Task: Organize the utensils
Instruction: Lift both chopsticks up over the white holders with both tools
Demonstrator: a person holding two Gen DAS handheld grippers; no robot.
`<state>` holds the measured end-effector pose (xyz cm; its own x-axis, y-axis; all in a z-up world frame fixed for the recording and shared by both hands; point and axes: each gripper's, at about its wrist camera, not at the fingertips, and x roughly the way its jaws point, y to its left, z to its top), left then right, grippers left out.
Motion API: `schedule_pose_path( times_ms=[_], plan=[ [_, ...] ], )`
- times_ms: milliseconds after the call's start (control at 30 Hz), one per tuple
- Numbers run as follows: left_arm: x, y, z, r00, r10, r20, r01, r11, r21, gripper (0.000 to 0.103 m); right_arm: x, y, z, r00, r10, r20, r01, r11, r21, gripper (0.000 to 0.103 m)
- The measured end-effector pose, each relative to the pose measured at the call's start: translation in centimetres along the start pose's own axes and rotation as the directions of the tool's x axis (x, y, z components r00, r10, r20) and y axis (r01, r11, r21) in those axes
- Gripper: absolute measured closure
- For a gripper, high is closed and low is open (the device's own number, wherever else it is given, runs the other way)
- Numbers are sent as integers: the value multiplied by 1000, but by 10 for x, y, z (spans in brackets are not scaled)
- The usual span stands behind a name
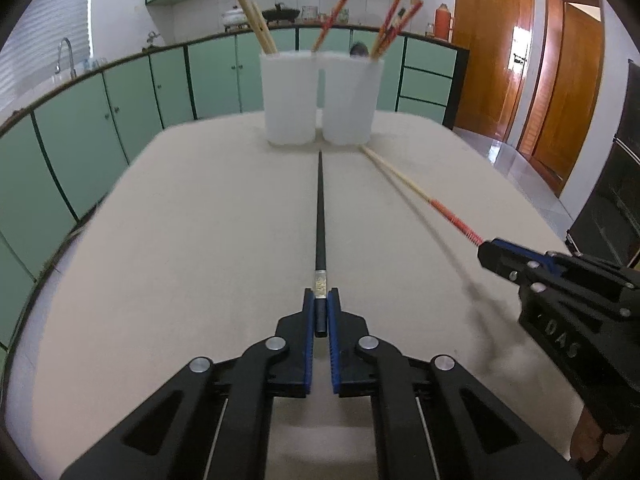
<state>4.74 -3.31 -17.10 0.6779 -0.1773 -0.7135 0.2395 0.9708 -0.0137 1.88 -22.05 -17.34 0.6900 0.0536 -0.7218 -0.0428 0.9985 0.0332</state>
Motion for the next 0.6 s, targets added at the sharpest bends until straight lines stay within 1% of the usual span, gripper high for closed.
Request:
schedule_pose_path(
  times_ms=[200, 367, 500, 600],
  plan=[
    [-36, -1, 27, 996, -19, 85, 16, 999, 38, 96, -24, 7, 19, 998, -8, 57, 9, 1000, -29, 98],
    [-68, -1, 54, 982, -38, 185, 29, 998, 49, 96, -45, 8, 41, 994, 2, 112, 2, 999, -37, 98],
    [-84, 0, 75, 968, -51, 247, 42, 998, 43, 96, -59, 7, 61, 989, 12, 149, -6, 999, -40, 98],
    [-91, 3, 89, 959, -54, 278, 46, 998, 37, 96, -69, 5, 78, 983, 19, 182, -11, 999, -47, 98]
  ],
)
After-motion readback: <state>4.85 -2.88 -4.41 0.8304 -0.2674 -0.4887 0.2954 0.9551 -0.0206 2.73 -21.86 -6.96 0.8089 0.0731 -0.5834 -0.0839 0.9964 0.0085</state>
